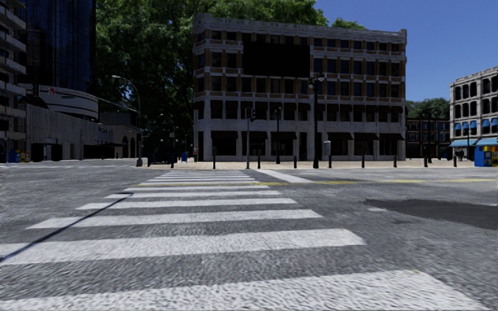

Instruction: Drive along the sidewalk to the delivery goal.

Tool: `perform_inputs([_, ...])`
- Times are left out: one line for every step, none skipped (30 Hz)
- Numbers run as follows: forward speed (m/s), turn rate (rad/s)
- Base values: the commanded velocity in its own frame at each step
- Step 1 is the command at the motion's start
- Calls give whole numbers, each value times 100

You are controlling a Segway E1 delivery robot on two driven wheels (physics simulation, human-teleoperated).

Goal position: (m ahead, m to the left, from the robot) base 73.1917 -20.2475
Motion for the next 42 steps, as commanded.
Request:
perform_inputs([191, 64])
perform_inputs([191, 64])
perform_inputs([191, 64])
perform_inputs([191, 64])
perform_inputs([191, 64])
perform_inputs([191, 64])
perform_inputs([191, 58])
perform_inputs([191, 44])
perform_inputs([191, 0])
perform_inputs([191, 0])
perform_inputs([191, 0])
perform_inputs([191, 0])
perform_inputs([191, 0])
perform_inputs([191, 0])
perform_inputs([191, 0])
perform_inputs([191, 0])
perform_inputs([191, 0])
perform_inputs([191, 0])
perform_inputs([191, 0])
perform_inputs([191, 0])
perform_inputs([191, 0])
perform_inputs([191, 0])
perform_inputs([191, 0])
perform_inputs([191, 0])
perform_inputs([191, 0])
perform_inputs([191, 0])
perform_inputs([191, 0])
perform_inputs([191, 0])
perform_inputs([191, 0])
perform_inputs([191, 0])
perform_inputs([191, 0])
perform_inputs([191, 0])
perform_inputs([191, 0])
perform_inputs([191, 0])
perform_inputs([191, 0])
perform_inputs([191, 0])
perform_inputs([192, 0])
perform_inputs([192, 0])
perform_inputs([192, 0])
perform_inputs([192, 0])
perform_inputs([193, 0])
perform_inputs([193, 0])
